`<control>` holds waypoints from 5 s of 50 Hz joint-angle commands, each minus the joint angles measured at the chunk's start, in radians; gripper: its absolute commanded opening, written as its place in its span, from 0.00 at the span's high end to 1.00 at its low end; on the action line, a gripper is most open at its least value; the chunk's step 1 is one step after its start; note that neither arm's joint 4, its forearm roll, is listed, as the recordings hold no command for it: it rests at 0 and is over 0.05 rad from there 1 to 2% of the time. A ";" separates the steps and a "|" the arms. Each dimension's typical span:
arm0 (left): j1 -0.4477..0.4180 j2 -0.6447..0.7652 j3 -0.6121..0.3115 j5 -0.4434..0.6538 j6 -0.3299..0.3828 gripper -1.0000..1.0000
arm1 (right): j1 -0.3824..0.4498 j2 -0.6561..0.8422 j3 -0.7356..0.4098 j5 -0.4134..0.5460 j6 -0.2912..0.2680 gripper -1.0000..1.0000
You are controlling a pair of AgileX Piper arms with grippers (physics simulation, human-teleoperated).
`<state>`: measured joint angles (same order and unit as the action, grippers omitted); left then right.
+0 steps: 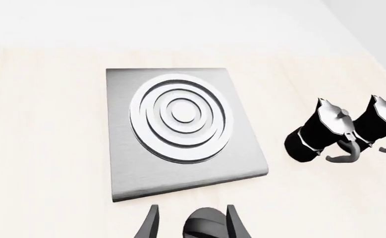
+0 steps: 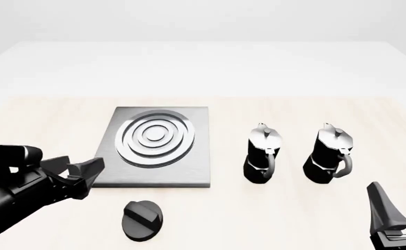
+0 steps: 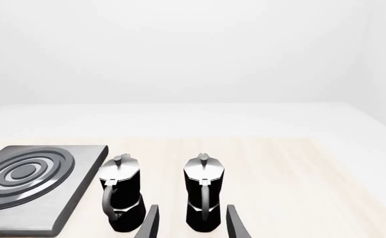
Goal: Turn off the stove.
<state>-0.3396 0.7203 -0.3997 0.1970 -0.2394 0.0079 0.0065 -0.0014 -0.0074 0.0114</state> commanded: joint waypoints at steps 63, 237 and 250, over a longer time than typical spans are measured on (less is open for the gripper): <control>-0.243 0.423 0.289 -0.514 -0.538 0.00 | 0.022 -0.004 0.001 0.011 0.007 0.00; 0.019 -0.038 -0.109 0.089 -0.286 0.00 | 0.051 -0.006 0.000 0.003 -0.004 0.00; 0.057 -0.219 -0.097 0.189 -0.317 0.00 | 0.052 -0.006 0.000 0.000 -0.007 0.00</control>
<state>-0.3140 0.6498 -0.4977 0.2922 -0.5384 0.0605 0.0005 -0.0014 -0.0051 0.0063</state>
